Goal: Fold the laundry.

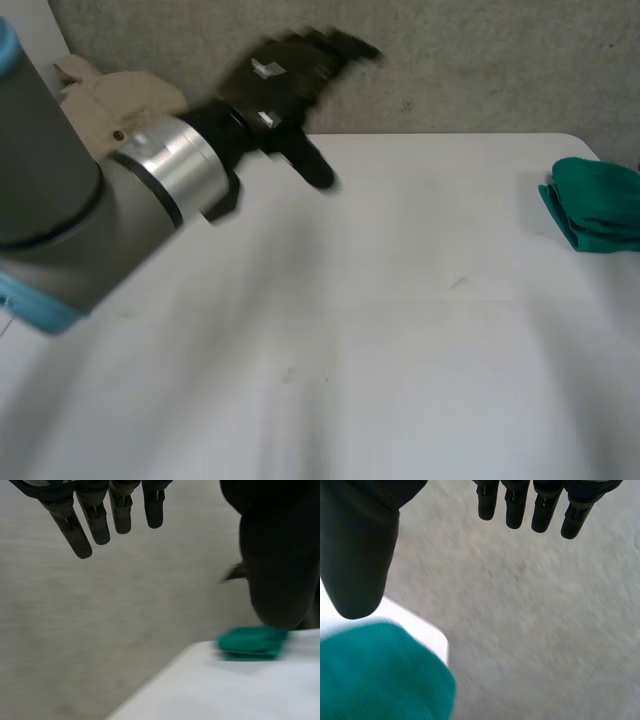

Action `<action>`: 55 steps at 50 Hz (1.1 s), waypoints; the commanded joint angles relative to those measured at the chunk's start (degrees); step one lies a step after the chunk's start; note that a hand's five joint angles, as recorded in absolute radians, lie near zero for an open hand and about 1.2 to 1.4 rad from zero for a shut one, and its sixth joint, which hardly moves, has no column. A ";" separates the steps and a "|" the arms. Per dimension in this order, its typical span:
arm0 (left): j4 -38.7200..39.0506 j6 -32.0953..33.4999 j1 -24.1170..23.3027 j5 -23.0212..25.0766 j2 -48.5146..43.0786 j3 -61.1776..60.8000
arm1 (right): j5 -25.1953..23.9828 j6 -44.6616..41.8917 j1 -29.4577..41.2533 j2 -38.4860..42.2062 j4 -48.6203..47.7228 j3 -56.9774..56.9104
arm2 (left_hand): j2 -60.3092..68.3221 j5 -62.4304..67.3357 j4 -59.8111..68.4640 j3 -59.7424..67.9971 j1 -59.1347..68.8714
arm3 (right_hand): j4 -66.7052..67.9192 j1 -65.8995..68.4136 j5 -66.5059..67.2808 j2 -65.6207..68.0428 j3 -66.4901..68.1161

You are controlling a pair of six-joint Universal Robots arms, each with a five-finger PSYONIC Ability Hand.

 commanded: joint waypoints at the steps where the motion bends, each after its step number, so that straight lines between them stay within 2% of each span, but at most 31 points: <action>1: 3.87 0.15 7.85 -11.82 -6.59 7.15 | -1.68 -2.92 5.84 -20.67 -18.05 33.25 | -1.23 -2.08 -0.93 -1.41 -0.67 | -1.99 -2.82 -2.63 -1.97 -1.85; 2: 3.87 0.41 8.99 -12.09 -8.17 8.38 | -2.12 -4.41 7.15 -24.26 -19.02 38.94 | -1.23 -2.08 -0.93 -1.41 -0.67 | -1.99 -2.82 -2.63 -1.97 -1.85; 3: 3.87 1.46 12.31 -12.27 -11.50 11.27 | -2.39 -5.29 7.78 -25.86 -19.29 41.43 | -1.07 -1.92 -0.76 -1.25 -0.50 | -1.99 -2.82 -2.63 -1.97 -1.85; 5: 3.78 3.13 15.23 -12.27 -14.68 13.66 | -2.74 -7.13 9.09 -28.67 -19.21 46.36 | -1.07 -1.91 -0.76 -1.24 -0.50 | -1.99 -2.82 -2.63 -1.97 -1.85; 6: 3.87 5.66 17.68 -12.27 -18.52 16.54 | -3.09 -9.06 10.32 -30.69 -19.12 50.38 | -1.07 -1.91 -0.76 -1.24 -0.50 | -1.99 -2.82 -2.63 -1.97 -1.85; 12: 4.48 18.15 23.67 -12.45 -32.95 28.33 | -3.36 -16.28 14.98 -34.75 -19.12 60.78 | -1.23 -2.08 -0.92 -1.41 -0.66 | -1.99 -2.82 -2.63 -1.97 -1.85; 15: 7.29 23.78 26.66 -12.45 -40.78 34.75 | -3.27 -19.00 16.83 -36.51 -19.12 65.18 | -1.23 -2.08 -0.93 -1.41 -0.67 | -1.99 -2.82 -2.63 -1.97 -1.85; 19: 12.03 27.83 30.70 -11.92 -49.13 39.94 | -3.27 -19.98 17.27 -38.53 -19.12 69.14 | -1.57 -2.42 -1.26 -1.75 -1.00 | -1.99 -2.82 -2.63 -1.97 -1.85; 25: 17.05 28.98 33.96 -10.34 -57.31 45.13 | -3.36 -19.98 17.01 -42.74 -19.03 73.01 | -0.90 -1.75 -0.59 -1.08 -0.33 | -1.99 -2.82 -2.63 -1.97 -1.85; 27: 17.58 28.98 34.75 -9.20 -59.34 46.62 | -3.36 -19.98 16.84 -43.80 -19.03 73.62 | 4.62 3.77 4.93 4.44 5.19 | -1.99 -2.82 -2.63 -1.97 -1.85; 29: 17.58 28.98 35.10 -8.15 -60.22 47.68 | -3.36 -19.98 16.48 -45.03 -19.03 74.24 | 16.19 15.34 16.50 16.01 16.76 | -1.99 -2.82 -2.63 -1.97 -1.85; 30: 17.67 28.98 35.10 -7.88 -60.57 48.03 | -3.36 -20.06 16.48 -45.38 -19.03 74.33 | 41.24 40.39 41.55 41.06 41.81 | -1.99 -2.82 -2.63 -1.97 -1.85; 31: 17.75 28.89 34.84 -8.05 -60.57 47.95 | -3.36 -19.98 16.48 -45.65 -19.03 74.42 | 57.98 57.13 58.28 57.80 58.54 | -1.99 -2.82 -2.63 -1.97 -1.85; 32: 17.75 28.89 34.49 -8.23 -60.40 47.77 | -3.36 -20.06 16.48 -46.00 -19.03 74.42 | 67.95 67.10 68.25 67.77 68.51 | -1.99 -2.82 -2.63 -1.97 -1.85; 37: 17.32 28.45 31.42 -10.51 -55.23 43.30 | -3.36 -20.06 16.48 -47.32 -19.12 74.16 | 68.05 67.20 68.35 67.87 68.62 | -1.99 -2.82 -2.63 -1.97 -1.85; 41: 18.36 27.22 27.64 -10.08 -40.41 30.16 | -3.09 -19.98 16.57 -47.58 -19.12 73.54 | 68.05 67.20 68.35 67.87 68.62 | -1.99 -2.82 -2.63 -1.97 -1.85; 44: 19.07 25.38 25.71 -10.16 -33.00 23.27 | -3.09 -19.89 16.83 -48.20 -19.29 73.36 | 68.05 67.20 68.35 67.87 68.62 | -1.99 -2.82 -2.63 -1.97 -1.85; 45: 18.99 22.94 23.35 -10.16 -27.93 19.33 | -3.01 -19.80 16.92 -48.37 -19.30 73.28 | 68.05 67.20 68.35 67.87 68.62 | -1.99 -2.82 -2.63 -1.97 -1.85; 48: 18.63 17.57 18.95 -10.16 -21.13 13.42 | -2.83 -19.54 16.84 -49.16 -19.21 72.93 | 68.05 67.20 68.35 67.87 68.62 | -1.99 -2.82 -2.63 -1.97 -1.85; 49: 18.46 13.38 16.15 -10.16 -17.28 9.66 | -2.66 -19.54 16.83 -49.25 -19.21 72.84 | 68.05 67.20 68.35 67.87 68.62 | -1.99 -2.82 -2.63 -1.97 -1.85; 52: 17.50 6.76 11.91 -10.07 -12.69 4.28 | -2.39 -19.28 16.57 -49.52 -19.21 72.49 | 68.05 67.20 68.35 67.87 68.62 | -1.99 -2.82 -2.63 -1.97 -1.85; 53: 16.01 2.83 8.94 -10.07 -10.32 1.04 | -2.39 -19.10 16.57 -49.52 -19.21 72.31 | 68.05 67.20 68.35 67.87 68.62 | -1.99 -2.82 -2.63 -1.97 -1.85; 55: 14.25 -0.54 5.68 -9.99 -8.46 -1.44 | -2.30 -19.01 16.48 -49.52 -19.12 72.22 | 68.05 67.20 68.35 67.87 68.62 | -1.99 -2.82 -2.63 -1.97 -1.85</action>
